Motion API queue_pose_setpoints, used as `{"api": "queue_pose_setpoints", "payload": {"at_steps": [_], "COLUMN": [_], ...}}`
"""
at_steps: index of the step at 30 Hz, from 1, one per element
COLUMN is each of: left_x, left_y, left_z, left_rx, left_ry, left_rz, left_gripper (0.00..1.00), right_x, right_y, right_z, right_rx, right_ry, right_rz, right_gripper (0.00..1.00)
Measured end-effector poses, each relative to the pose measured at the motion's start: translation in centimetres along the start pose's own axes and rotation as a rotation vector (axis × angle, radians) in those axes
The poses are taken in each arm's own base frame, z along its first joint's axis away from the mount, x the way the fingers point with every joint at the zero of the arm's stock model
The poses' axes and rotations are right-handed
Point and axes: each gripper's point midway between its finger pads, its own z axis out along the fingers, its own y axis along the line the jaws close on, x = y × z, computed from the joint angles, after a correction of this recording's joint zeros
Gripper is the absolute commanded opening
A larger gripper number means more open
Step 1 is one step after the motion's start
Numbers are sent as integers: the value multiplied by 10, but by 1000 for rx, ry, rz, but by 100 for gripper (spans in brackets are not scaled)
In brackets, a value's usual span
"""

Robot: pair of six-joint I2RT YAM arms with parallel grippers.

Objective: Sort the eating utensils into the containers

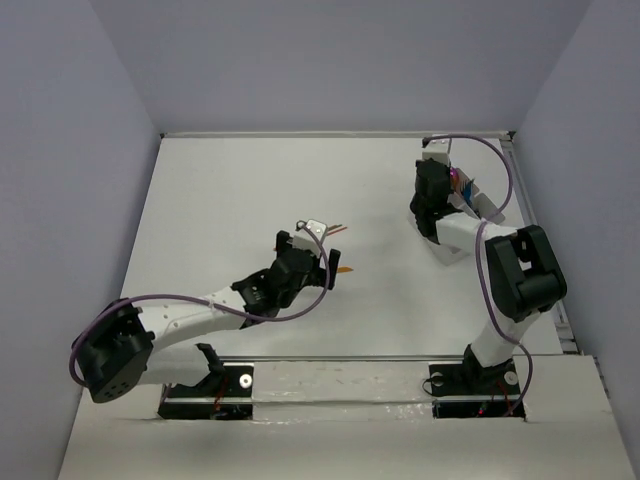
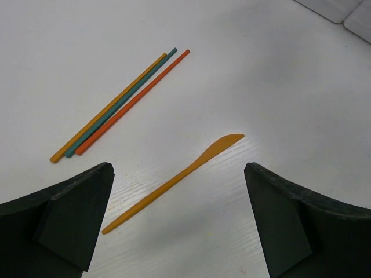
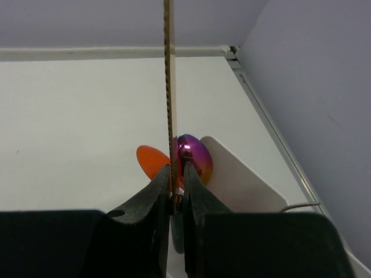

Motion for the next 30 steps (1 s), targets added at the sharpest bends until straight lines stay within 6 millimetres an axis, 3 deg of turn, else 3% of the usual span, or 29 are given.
{"api": "queue_pose_setpoints", "payload": {"at_steps": [2, 6, 8, 9, 17, 22, 30], "left_x": [0, 3, 5, 6, 28, 32, 54], "left_y": [2, 4, 4, 5, 16, 15, 21], "left_z": [1, 4, 5, 6, 18, 17, 6], "left_rx": [-5, -6, -3, -5, -23, -14, -50], "left_ry": [3, 14, 23, 28, 117, 151, 248], "left_rz": [-2, -2, -2, -3, -12, -24, -63], "left_gripper": [99, 99, 99, 99, 97, 91, 80], "right_x": [8, 21, 22, 23, 26, -3, -73], "right_y": [0, 0, 0, 0, 1, -10, -16], "right_z": [-2, -4, -5, -5, -12, -27, -88], "right_rx": [1, 3, 6, 7, -22, -60, -284], "right_ry": [12, 38, 42, 46, 94, 75, 15], "right_rz": [3, 3, 21, 25, 45, 131, 413], "right_gripper": [9, 37, 45, 54, 75, 80, 80]}}
